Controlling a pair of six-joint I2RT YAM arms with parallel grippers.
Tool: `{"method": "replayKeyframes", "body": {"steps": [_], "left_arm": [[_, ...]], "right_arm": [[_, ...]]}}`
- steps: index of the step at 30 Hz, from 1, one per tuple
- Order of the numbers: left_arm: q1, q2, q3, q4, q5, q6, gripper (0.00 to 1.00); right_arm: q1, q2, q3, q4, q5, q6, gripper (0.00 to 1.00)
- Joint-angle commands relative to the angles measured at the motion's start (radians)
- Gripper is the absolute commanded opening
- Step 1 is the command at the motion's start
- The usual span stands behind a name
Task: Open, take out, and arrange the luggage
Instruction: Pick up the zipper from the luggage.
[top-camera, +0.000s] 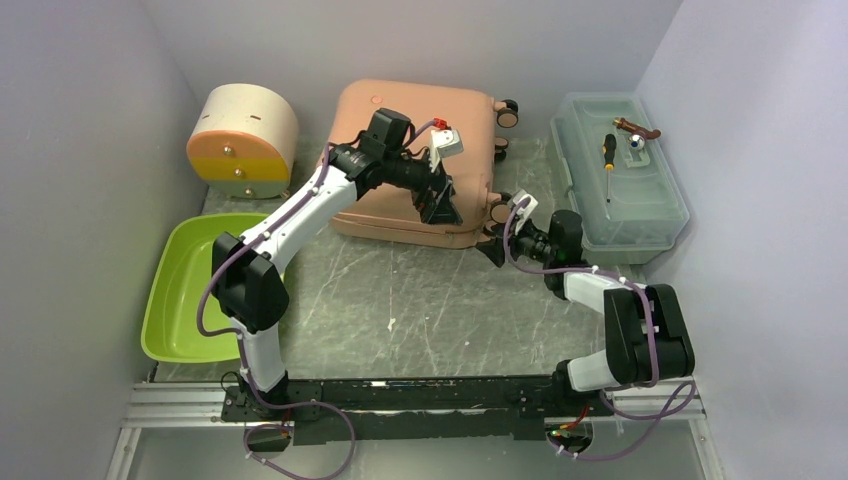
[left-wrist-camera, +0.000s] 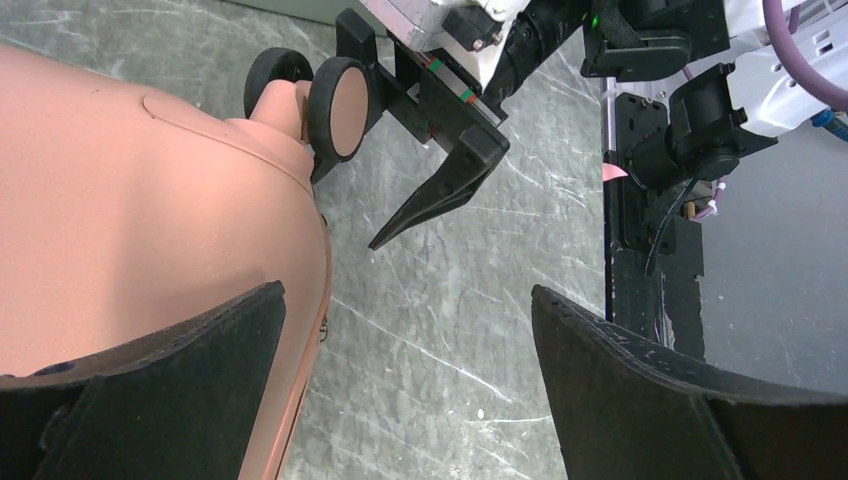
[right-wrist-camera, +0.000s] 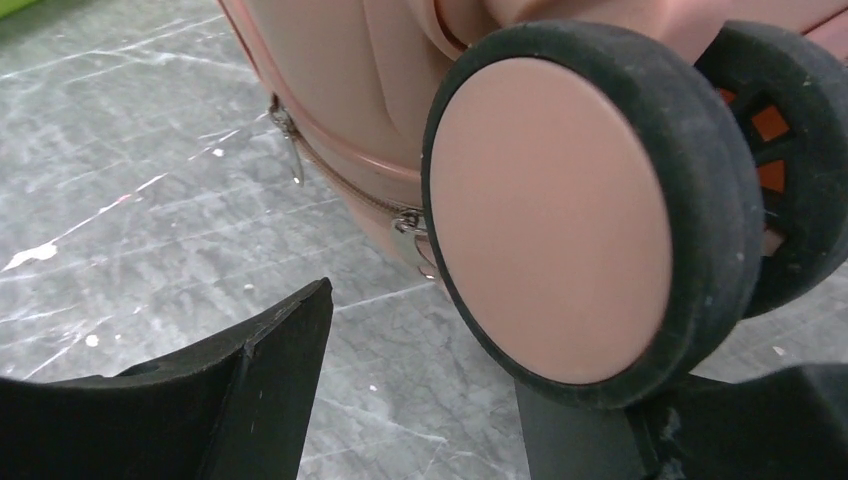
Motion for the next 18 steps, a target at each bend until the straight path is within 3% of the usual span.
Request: {"method": "replayKeyframes", "body": {"steps": [1,13,18], "left_arm": [[0.002,-0.026,0.015,0.020,0.000,-0.014,1.00],[0.004,-0.050,-0.034,0.032,-0.032,-0.007,1.00],[0.016,-0.093,-0.117,0.062,-0.050,-0.001,0.99]], "right_arm": [[0.087,-0.019,0.014,0.172,0.085,-0.035,0.66],[0.162,0.020,0.031,0.274,0.373,0.125,0.67],[0.163,-0.013,0.068,0.122,0.375,0.136,0.65]]}}
